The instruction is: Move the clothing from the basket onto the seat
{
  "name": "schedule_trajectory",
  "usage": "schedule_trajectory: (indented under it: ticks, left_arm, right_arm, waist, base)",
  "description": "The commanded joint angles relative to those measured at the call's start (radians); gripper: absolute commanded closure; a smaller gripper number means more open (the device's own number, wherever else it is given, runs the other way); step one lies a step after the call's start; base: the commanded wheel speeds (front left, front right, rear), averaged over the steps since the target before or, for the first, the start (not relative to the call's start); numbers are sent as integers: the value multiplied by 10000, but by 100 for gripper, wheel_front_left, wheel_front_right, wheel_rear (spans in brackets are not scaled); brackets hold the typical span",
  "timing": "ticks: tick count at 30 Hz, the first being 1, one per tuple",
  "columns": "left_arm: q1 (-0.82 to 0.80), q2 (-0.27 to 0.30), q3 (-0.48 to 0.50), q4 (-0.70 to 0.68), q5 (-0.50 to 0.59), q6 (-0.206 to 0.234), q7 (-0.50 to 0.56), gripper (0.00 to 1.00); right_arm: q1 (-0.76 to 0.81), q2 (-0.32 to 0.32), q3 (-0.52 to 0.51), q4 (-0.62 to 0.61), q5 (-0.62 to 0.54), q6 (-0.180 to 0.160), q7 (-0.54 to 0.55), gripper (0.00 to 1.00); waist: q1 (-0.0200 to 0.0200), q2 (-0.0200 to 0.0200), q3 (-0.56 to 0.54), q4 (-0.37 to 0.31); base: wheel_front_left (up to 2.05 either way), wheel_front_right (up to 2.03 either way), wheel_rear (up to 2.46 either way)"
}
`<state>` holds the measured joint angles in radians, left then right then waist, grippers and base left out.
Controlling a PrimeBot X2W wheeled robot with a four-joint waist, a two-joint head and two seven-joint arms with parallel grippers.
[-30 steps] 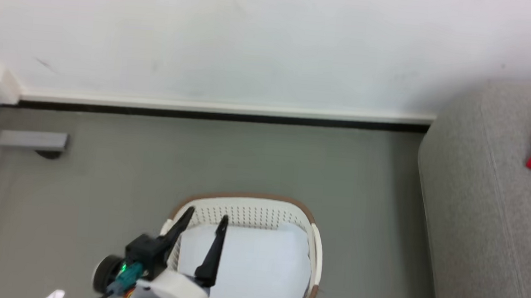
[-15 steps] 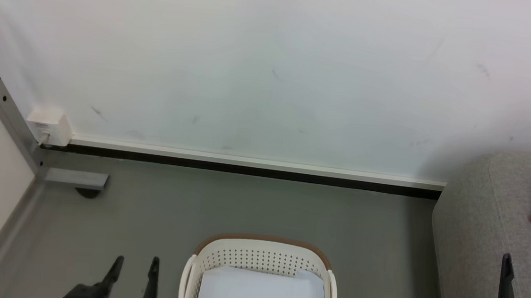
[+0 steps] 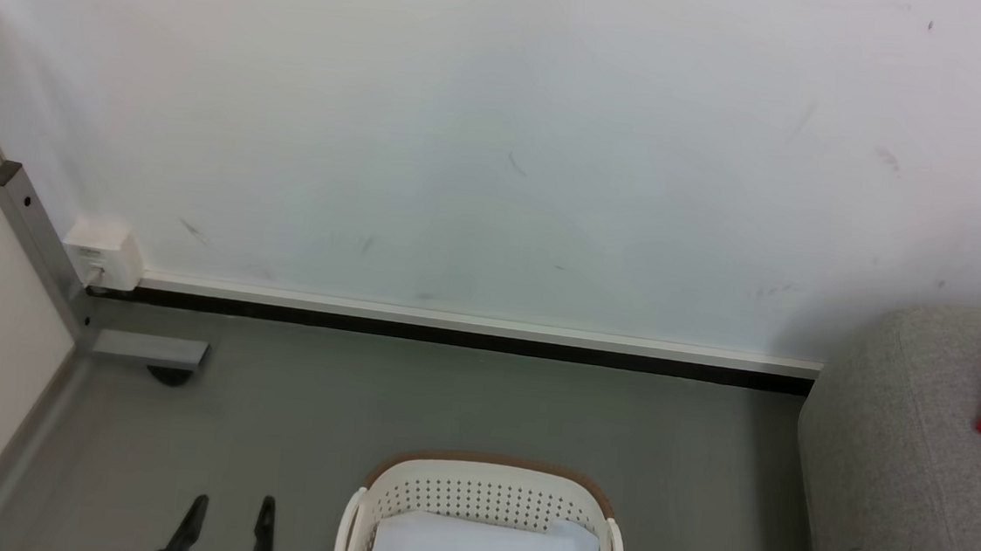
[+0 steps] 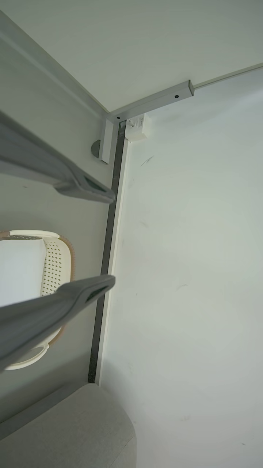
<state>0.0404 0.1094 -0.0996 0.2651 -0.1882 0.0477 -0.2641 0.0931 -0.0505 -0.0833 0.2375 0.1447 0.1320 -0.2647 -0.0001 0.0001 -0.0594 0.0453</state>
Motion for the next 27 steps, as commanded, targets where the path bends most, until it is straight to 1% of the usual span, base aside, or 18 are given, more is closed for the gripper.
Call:
schedule_trajectory:
  ticks: [1,10,12,13,16,27]
  left_arm:
    - [106,-24,101,-26,159,-53,-3,0]
    - [43,-321,404,15,494,-397,-3,0]
    - [63,-372,441,33,427,-563,-3,0]
    - [17,-380,406,40,442,-578,4,100]
    - [83,-421,368,292,407,-578,35,100]
    - [-208,-444,686,261,-1763,-759,643,100]
  right_arm:
    - [136,-14,35,69,63,-24,9,0]
    - [-17,-13,141,184,122,-24,9,0]
    - [-55,-12,161,162,89,-24,9,0]
    - [-3,4,159,198,99,0,1,100]
    - [90,63,155,425,135,2,21,100]
    - [-269,49,50,396,2299,-1,615,100]
  waist:
    - [1,-1,2,-5]
    - [1,-1,47,-16]
    - [1,-1,42,-5]
    - [1,-1,42,-9]
    - [1,-1,45,-14]
    - [1,-1,96,-53]
  base:
    - [0,0,0]
    - [0,0,0]
    - [0,0,0]
    - [0,0,0]
    - [0,0,0]
    - [0,0,0]
